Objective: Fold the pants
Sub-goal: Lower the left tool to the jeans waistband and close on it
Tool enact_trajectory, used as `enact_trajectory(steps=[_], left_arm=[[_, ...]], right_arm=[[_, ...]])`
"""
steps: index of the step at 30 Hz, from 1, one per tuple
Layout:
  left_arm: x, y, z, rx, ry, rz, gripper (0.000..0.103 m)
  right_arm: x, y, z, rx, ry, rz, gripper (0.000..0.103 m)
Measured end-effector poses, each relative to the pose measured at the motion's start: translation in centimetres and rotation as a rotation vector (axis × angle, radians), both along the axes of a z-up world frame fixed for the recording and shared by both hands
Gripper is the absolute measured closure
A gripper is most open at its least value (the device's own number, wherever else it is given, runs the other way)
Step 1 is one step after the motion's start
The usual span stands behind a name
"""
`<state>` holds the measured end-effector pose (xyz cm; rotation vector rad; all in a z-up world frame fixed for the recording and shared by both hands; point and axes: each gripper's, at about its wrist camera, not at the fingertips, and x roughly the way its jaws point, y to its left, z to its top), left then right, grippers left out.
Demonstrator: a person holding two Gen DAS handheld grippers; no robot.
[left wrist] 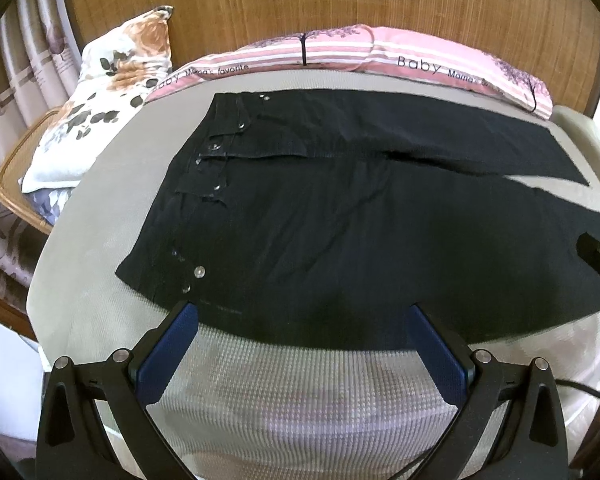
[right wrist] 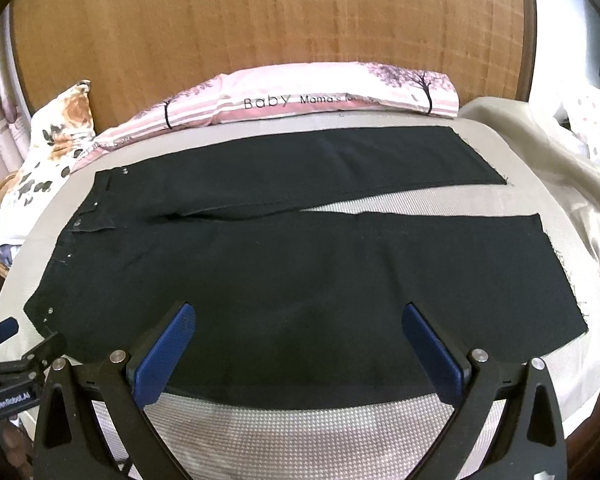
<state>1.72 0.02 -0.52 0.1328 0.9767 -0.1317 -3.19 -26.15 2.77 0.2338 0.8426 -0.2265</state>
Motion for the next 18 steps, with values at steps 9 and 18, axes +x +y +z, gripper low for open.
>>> enact_trajectory(steps=[9,18], left_arm=[[4.6,3.0,3.2,-0.090,-0.033,-0.003,0.001],[13.5,7.5,4.4,-0.121,-0.040,0.024,0.021]], right_arm=[[1.7,-0.7,0.3,0.071,0.001,0.045,0.000],[5.7,-0.9,0.6,0.072,-0.014,0.111,0.000]])
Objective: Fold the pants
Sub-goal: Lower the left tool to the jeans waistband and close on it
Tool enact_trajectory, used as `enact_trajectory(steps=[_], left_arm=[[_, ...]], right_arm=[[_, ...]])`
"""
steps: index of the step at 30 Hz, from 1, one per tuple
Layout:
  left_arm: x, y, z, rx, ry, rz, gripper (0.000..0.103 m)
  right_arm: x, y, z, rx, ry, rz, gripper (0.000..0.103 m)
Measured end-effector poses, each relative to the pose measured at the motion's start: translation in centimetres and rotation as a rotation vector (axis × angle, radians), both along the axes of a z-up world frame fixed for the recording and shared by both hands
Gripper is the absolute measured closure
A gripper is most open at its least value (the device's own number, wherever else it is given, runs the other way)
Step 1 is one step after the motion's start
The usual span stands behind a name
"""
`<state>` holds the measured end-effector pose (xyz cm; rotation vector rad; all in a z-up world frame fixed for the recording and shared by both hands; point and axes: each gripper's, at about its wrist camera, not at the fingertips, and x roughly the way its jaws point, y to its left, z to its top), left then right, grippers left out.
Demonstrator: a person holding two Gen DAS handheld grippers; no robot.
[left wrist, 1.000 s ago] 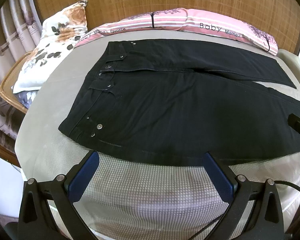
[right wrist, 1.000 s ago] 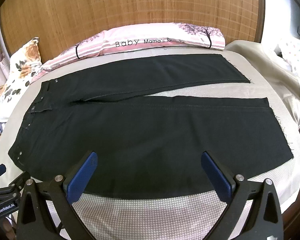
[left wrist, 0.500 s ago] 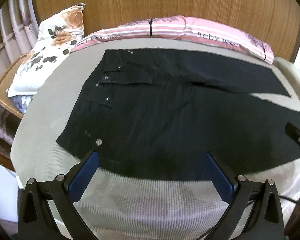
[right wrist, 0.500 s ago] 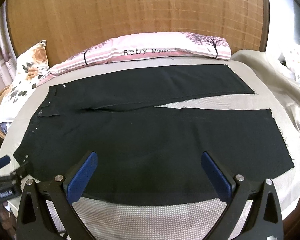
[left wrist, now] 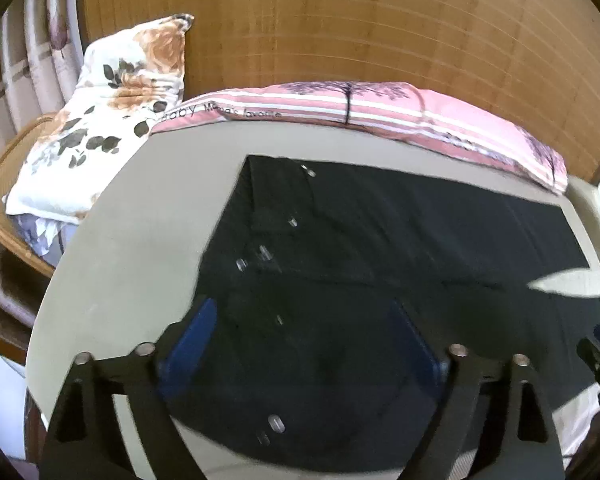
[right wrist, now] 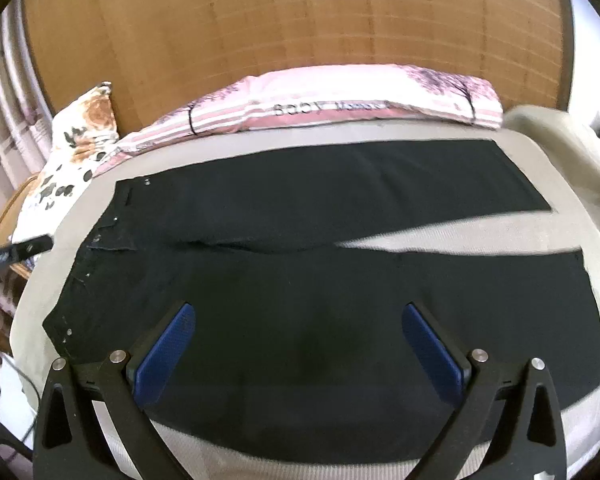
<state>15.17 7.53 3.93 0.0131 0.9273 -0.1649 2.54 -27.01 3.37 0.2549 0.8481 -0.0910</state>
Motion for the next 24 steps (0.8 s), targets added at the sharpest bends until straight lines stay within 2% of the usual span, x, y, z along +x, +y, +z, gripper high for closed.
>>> enact_trajectory(steps=[2,5,10,14,17,24], left_arm=[[2.6,1.2,-0.4,-0.043,0.014,-0.007,0.030],[5.8,2.5,-1.1,-0.123,0.032,-0.023,0.034],[11.3,4.5,-3.2,-0.285,0.051,-0.070,0.036],[15.0,5.2,-5.4,-0.366,0.080,-0.083,0.040],[17.4,5.3,-6.9,-0.395,0.118,-0.080,0.045],[21.1,5.5,-9.3,-0.392,0.165,-0.047,0.046]], right_arm=[[1.1,0.2,0.1,0.006,-0.005,0.018,0.000],[3.0,0.5,-0.2,0.032,-0.004,0.037,0.000],[6.2,1.2,-0.9,0.076,-0.008,0.061,0.000],[8.5,2.1,-1.4,0.063,0.004,0.083,0.000],[10.0,2.7,-2.0,0.040,0.027,0.094,0.000],[13.4,3.3,-3.5,0.026,0.068,0.119,0.000]])
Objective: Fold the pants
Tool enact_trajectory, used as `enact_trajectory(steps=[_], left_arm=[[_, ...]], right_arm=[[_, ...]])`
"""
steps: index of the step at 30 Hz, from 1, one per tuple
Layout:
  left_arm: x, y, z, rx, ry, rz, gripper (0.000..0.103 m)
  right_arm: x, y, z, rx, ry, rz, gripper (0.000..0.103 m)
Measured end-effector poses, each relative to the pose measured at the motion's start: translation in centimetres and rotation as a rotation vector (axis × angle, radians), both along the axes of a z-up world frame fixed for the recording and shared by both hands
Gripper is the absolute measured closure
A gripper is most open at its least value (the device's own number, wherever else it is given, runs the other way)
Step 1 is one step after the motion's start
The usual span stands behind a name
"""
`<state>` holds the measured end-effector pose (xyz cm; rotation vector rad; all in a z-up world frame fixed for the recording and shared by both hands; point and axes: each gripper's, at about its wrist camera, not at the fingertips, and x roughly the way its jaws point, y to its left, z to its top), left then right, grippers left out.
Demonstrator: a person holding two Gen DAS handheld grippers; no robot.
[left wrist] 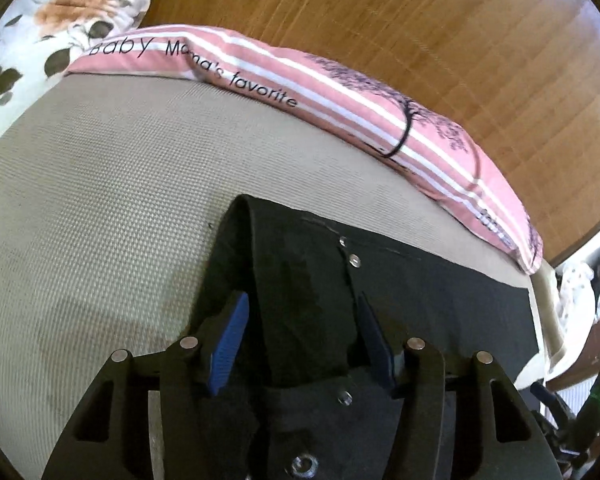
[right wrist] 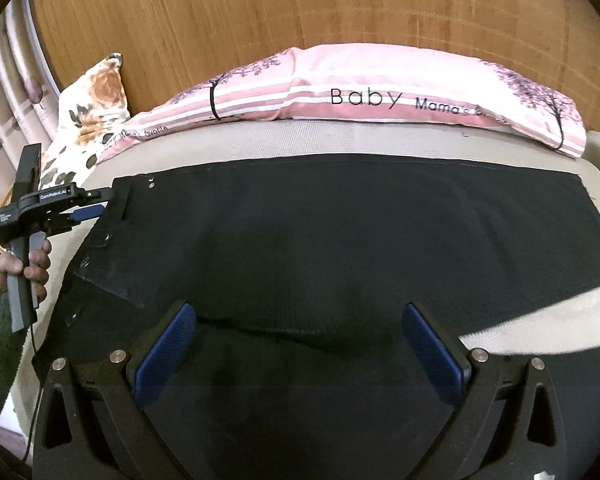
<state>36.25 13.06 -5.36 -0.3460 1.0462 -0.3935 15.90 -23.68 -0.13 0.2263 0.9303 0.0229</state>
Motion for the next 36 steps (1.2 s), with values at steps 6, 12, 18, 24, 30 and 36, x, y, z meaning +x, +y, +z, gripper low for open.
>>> enact_trajectory(steps=[6,12,18,24,30,36], left_arm=[[1.3,-0.6,-0.9,-0.015,0.023,-0.041,0.054],[2.0,-0.4,-0.8,-0.072,0.067,-0.065,0.073],[3.1,-0.1,-1.1,-0.094,0.105,-0.089,0.073],[4.8,-0.3,-1.6,-0.152,0.127,-0.102,0.073],[7.0,-1.5,-2.3,-0.152,0.147,-0.132,0.073],[7.4,-1.6,-2.8,-0.200,0.150,-0.074,0.078]], right_arm=[[1.8,0.1,-0.8,0.004,0.006,0.013,0.000],[2.6,0.1,-0.9,0.004,-0.001,0.019,0.000],[3.3,-0.2,-1.3,0.008,-0.003,0.021,0.000],[3.6,-0.2,-1.5,0.011,-0.005,0.026,0.000],[4.9,-0.8,-1.6,0.006,-0.004,0.055,0.000],[8.3,-2.3,-1.3,-0.015,-0.002,0.139,0.000]])
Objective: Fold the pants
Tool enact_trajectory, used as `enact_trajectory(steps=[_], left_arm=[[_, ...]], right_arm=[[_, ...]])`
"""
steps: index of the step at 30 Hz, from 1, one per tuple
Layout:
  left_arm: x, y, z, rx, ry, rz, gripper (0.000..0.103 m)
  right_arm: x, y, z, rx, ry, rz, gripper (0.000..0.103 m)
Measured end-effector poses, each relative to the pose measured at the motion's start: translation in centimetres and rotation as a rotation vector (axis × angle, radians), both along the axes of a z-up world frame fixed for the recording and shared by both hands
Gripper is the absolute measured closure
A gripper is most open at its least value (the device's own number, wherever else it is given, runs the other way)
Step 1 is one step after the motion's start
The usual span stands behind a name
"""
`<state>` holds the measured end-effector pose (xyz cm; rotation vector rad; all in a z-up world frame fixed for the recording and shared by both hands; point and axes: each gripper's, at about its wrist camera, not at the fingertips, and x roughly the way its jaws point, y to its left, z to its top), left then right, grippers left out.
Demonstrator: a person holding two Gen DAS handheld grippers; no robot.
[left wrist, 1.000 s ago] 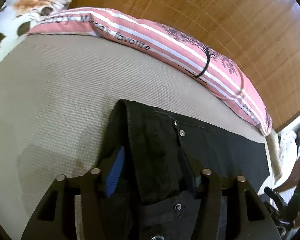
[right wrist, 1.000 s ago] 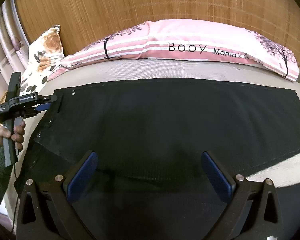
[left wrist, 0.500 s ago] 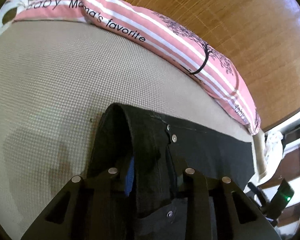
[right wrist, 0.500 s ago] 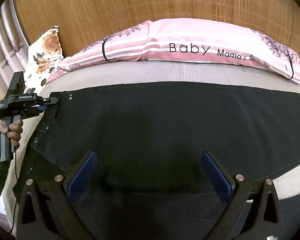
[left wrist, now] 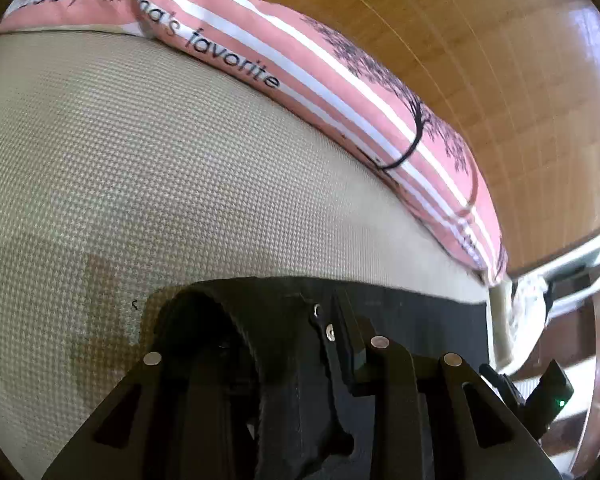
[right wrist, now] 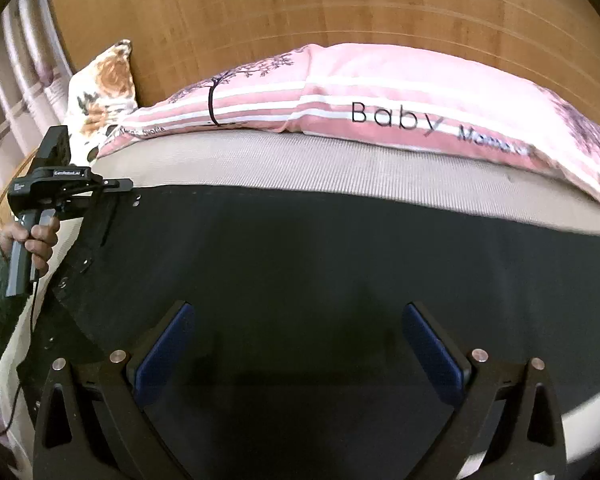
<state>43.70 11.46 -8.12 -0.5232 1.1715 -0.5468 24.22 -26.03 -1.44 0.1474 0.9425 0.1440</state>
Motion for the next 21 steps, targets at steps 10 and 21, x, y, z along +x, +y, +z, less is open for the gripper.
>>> enact_trajectory(steps=[10,21], left_arm=[[-4.8,-1.1,6.6,0.009,-0.278,-0.030,0.093],[-8.2,-0.6,10.7,-0.115,-0.388,-0.028,0.093]], right_arm=[[6.7,-2.3,0.4,-0.053,0.027,0.249,0.000],[14.6,-2.0,-1.1,0.035,0.147,0.613,0.010]])
